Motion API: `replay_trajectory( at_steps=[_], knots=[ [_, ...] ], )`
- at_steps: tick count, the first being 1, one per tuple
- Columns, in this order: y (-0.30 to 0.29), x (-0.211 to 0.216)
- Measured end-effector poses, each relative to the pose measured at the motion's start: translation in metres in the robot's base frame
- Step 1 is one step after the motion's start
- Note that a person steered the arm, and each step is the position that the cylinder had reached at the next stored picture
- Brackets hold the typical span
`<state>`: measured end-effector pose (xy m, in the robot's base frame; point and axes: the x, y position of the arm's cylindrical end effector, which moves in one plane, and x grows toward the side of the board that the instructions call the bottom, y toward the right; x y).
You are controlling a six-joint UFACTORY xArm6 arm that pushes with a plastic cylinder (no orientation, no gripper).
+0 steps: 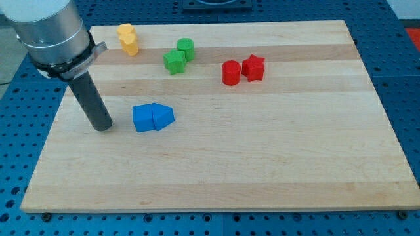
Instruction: Push the green blocks into the red blocks
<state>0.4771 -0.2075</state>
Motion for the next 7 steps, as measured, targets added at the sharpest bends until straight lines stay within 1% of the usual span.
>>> replay_trajectory(
  at_steps=[1,3,5,6,7],
  knots=[
    [-0.010,-0.002],
    [-0.007,-0.037],
    [-0.007,-0.050],
    [-0.006,-0.067],
    [-0.002,-0.100]
  ],
)
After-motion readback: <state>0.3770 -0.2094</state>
